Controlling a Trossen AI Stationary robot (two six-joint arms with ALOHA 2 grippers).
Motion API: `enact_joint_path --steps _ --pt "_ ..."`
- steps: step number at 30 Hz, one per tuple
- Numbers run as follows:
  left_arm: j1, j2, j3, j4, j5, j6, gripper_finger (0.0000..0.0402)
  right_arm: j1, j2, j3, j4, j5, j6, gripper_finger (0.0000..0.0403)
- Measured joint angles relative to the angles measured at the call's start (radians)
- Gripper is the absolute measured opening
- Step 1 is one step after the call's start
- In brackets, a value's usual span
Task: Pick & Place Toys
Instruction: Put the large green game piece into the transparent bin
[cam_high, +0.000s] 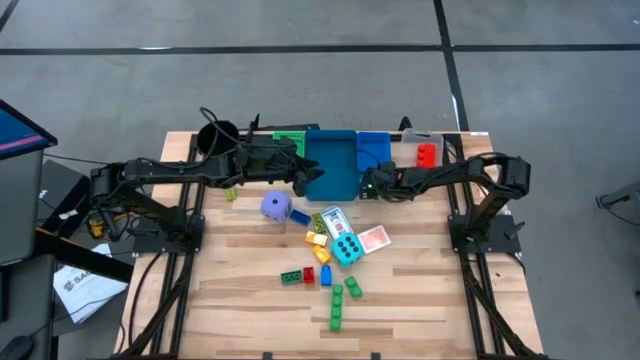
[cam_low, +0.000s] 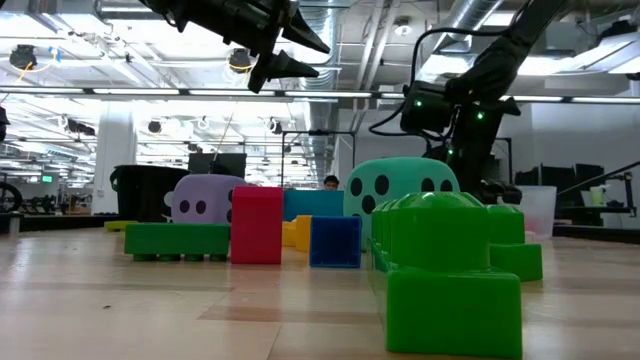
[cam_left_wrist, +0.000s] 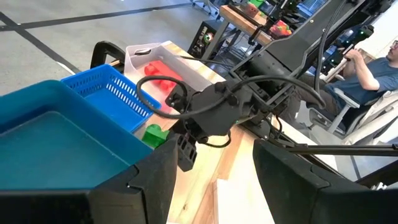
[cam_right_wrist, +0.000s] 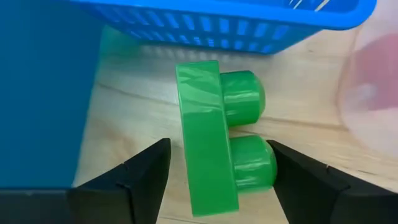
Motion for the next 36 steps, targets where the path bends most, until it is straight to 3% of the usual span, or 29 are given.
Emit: enact_joint_path --steps 5,11,25,36 --pt "0.000 0.000 0.000 0.000 0.002 0.000 0.0204 0.013 0.000 0.016 -0.004 0.002 0.005 0.0241" --pt "0.000 0.000 0.000 0.001 0.002 0.000 0.0204 0.026 -0.045 0.032 0.021 -0.012 -0.008 0.0165" --pt "0.000 0.000 0.000 0.000 -0.002 0.002 0.0204 0.126 -0.149 0.032 -0.042 0.069 -0.025 0.0167" --pt "0.000 0.000 0.000 0.000 -0.012 0.003 0.0204 0.150 -0.389 0.032 -0.240 0.224 -0.029 0.0167"
